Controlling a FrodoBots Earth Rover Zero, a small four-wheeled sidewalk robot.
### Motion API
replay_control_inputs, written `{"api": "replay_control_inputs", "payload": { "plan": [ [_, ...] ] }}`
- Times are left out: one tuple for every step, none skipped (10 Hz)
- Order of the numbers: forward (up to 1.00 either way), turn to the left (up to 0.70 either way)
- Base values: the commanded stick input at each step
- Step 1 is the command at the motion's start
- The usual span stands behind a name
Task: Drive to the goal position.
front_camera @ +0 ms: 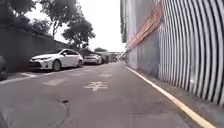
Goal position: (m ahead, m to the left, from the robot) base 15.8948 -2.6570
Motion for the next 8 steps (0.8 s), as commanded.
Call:
{"api": "replay_control_inputs", "payload": {
  "plan": [
    [0.45,0.0],
    [0.45,0.0],
    [0.45,0.0],
    [0.45,0.0],
    [0.45,0.0],
    [0.45,0.0],
    [0.45,0.0],
    [0.45,0.0]
  ]
}}
